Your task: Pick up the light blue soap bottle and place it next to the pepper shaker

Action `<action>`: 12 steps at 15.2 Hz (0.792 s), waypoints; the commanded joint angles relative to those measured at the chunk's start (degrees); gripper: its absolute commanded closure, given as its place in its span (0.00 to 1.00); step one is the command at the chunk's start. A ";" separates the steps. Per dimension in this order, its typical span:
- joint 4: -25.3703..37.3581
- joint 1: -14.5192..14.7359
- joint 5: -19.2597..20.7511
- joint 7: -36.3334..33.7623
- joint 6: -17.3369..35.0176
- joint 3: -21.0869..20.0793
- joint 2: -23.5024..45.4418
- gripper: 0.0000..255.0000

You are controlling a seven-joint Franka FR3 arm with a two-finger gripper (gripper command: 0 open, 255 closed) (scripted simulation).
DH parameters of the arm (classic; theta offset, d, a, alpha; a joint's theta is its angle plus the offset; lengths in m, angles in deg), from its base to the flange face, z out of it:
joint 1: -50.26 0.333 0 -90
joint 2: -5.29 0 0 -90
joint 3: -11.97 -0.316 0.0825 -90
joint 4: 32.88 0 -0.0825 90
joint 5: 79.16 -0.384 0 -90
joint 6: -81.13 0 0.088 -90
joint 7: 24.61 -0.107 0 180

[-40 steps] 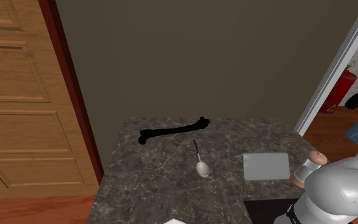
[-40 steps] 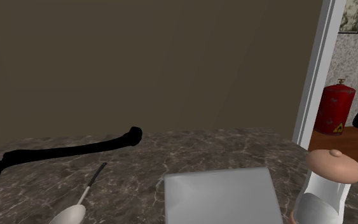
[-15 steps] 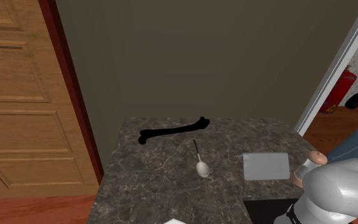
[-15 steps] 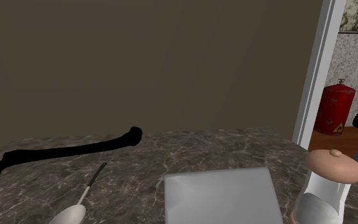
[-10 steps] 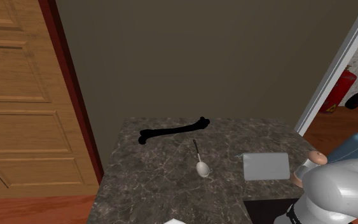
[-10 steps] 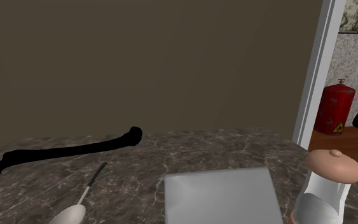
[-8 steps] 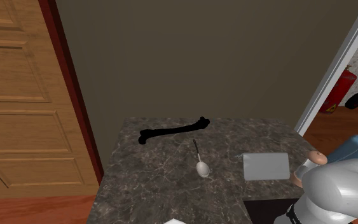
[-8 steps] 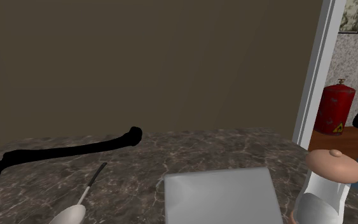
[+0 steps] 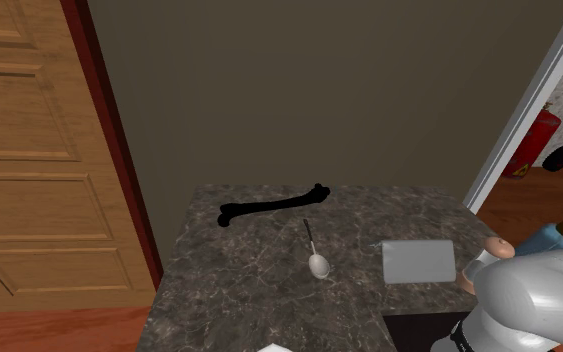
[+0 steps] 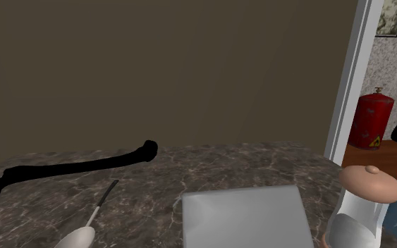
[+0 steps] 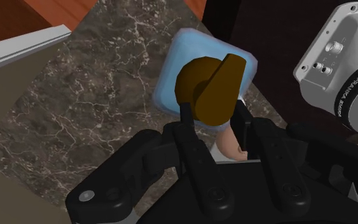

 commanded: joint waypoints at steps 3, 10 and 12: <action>-2.81 -0.65 1.84 -0.27 2.22 1.97 -0.75 1.00; -7.02 -1.80 5.22 -0.58 5.79 5.62 -1.62 1.00; -7.02 -1.81 5.22 -0.58 5.79 5.62 -1.62 1.00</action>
